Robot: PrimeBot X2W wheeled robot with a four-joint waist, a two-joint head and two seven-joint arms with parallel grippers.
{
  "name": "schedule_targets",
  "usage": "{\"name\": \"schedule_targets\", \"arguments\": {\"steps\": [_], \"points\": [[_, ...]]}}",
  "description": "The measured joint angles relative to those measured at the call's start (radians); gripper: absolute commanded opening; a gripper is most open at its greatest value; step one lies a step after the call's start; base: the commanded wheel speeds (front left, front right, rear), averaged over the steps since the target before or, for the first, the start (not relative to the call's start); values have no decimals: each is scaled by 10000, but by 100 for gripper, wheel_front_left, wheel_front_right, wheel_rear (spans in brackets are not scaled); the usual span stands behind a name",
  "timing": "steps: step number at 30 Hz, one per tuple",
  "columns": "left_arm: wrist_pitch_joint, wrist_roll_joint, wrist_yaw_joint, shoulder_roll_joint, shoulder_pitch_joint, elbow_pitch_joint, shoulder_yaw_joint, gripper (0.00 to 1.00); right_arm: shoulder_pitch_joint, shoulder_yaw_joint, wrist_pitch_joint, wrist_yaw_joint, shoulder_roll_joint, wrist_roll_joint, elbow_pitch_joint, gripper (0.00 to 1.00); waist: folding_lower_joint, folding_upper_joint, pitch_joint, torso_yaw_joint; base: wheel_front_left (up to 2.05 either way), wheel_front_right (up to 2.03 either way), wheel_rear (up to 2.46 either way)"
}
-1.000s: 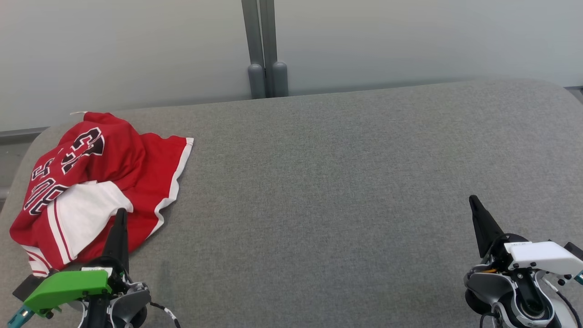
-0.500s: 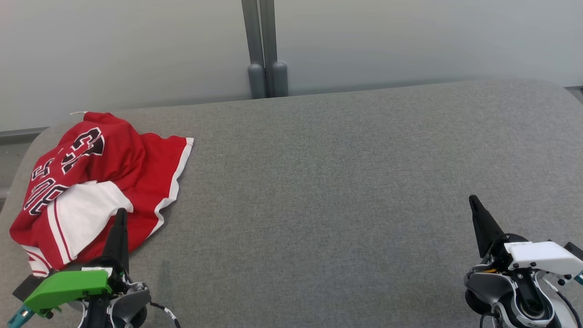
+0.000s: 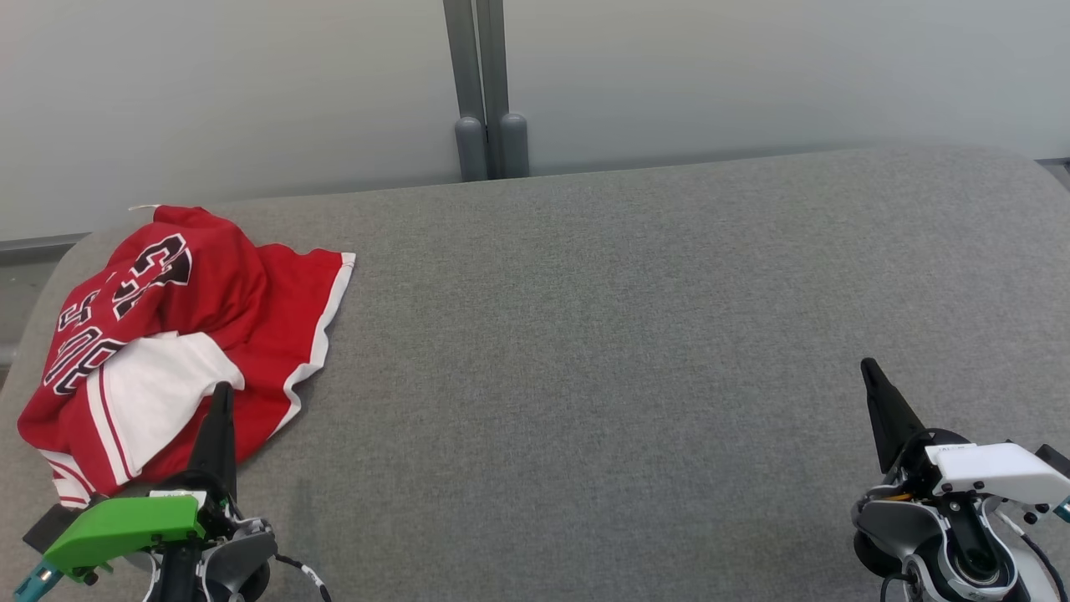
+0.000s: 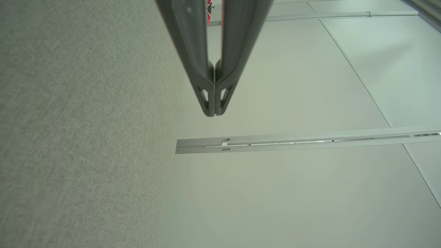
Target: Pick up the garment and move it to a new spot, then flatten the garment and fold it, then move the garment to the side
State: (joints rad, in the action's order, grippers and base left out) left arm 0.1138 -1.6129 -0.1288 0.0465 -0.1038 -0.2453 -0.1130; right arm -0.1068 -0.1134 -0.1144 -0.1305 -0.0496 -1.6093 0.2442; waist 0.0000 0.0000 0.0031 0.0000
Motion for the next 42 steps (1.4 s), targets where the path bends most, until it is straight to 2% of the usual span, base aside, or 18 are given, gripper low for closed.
{"name": "schedule_targets", "arguments": {"steps": [42], "points": [[-2, 0, 0, 0, -1, 0, 0, 0, 0, 0, 0, 0, 0, 0, 0, 0, 0, 0, 0, 0, 0, 0, 0]]}}
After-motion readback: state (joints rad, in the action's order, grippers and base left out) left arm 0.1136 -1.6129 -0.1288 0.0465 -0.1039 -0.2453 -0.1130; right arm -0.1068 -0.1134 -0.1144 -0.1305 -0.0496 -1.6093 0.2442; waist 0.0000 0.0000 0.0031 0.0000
